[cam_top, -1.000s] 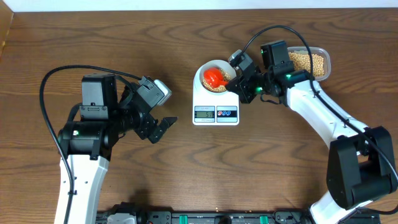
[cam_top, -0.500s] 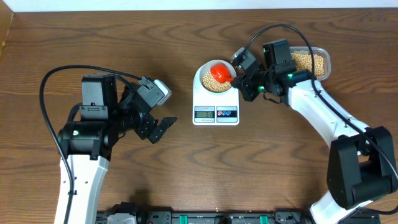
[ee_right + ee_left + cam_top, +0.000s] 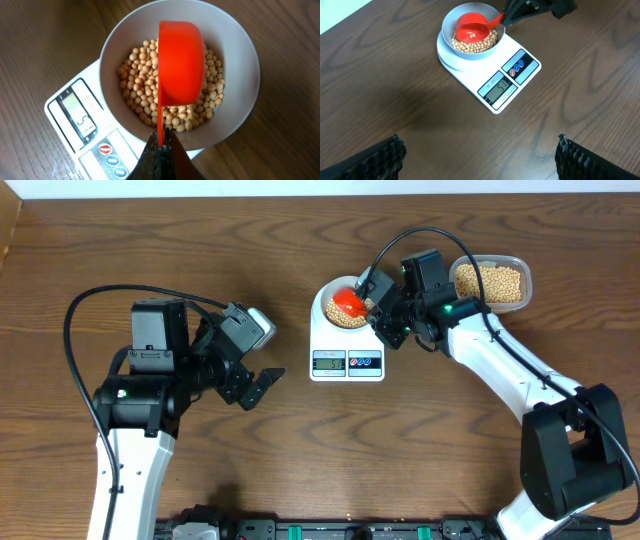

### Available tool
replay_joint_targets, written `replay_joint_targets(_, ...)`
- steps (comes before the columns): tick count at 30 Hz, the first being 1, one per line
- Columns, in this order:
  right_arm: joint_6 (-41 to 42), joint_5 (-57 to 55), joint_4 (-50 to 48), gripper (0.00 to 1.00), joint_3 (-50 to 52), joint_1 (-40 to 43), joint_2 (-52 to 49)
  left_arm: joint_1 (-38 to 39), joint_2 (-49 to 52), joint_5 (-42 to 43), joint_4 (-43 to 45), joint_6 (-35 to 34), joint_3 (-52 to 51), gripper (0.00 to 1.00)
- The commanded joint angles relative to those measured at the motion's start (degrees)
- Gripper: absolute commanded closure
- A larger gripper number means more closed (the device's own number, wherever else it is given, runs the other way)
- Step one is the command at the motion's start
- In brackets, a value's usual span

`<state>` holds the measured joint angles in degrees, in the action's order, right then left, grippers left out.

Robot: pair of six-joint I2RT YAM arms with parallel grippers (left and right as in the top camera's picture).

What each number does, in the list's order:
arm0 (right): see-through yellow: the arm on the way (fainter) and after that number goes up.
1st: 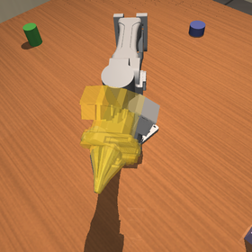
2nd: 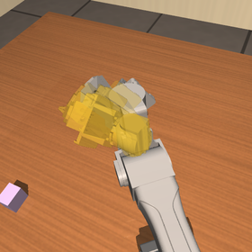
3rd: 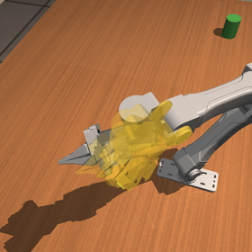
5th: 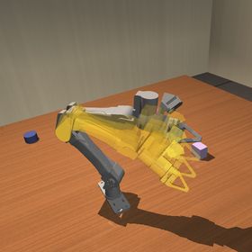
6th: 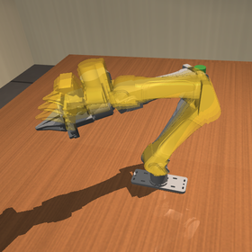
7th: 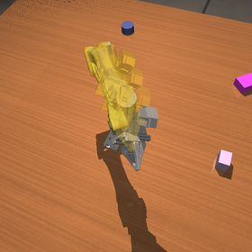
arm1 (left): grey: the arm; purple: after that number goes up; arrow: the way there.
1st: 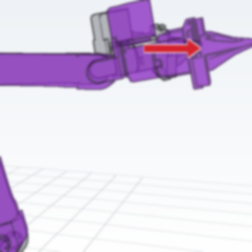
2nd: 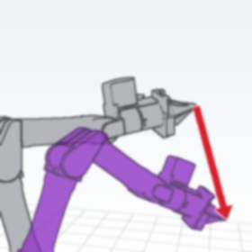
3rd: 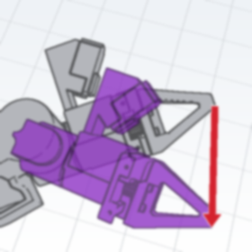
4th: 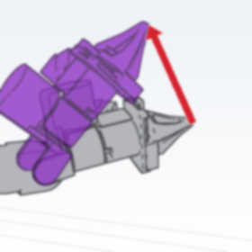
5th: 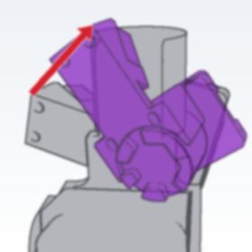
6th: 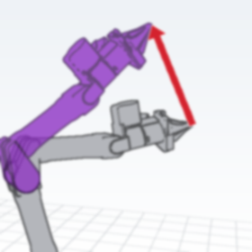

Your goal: Scoop item into bowl and weigh 50g on scale

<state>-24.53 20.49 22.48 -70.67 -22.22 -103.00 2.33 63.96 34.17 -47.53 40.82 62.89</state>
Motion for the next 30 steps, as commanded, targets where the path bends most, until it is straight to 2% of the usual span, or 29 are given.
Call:
replay_joint_targets(1, -1.0, -0.9, 0.8, 0.99, -0.5, -0.7, 1.6, -0.3, 0.1, 0.1, 0.0, 0.7, 1.1, 0.02)
replay_joint_targets(9, -0.8, 5.9, 1.7, 0.99, -0.5, -0.8, 1.6, -0.3, 0.1, 0.1, 0.0, 0.7, 1.1, 0.02)
replay_joint_targets(13, 4.3, 7.1, 1.6, 0.99, -0.5, -0.6, 1.6, -0.3, 0.1, 0.1, 0.0, 0.7, 1.1, 0.02)
replay_joint_targets(19, 7.2, 8.2, 1.5, 0.99, -0.5, -0.5, 1.6, -0.3, 0.1, 0.1, 0.0, 0.7, 1.1, 0.02)
replay_joint_targets(22, 10.1, 12.1, 1.2, 0.99, -0.5, 0.7, 1.6, -0.3, 0.1, 0.1, 0.0, 0.7, 1.1, 0.02)
replay_joint_targets(30, 15.2, 14.0, -0.9, 0.99, -0.5, 4.4, 1.6, -0.3, 0.1, 0.1, 0.0, 0.7, 1.1, 0.02)
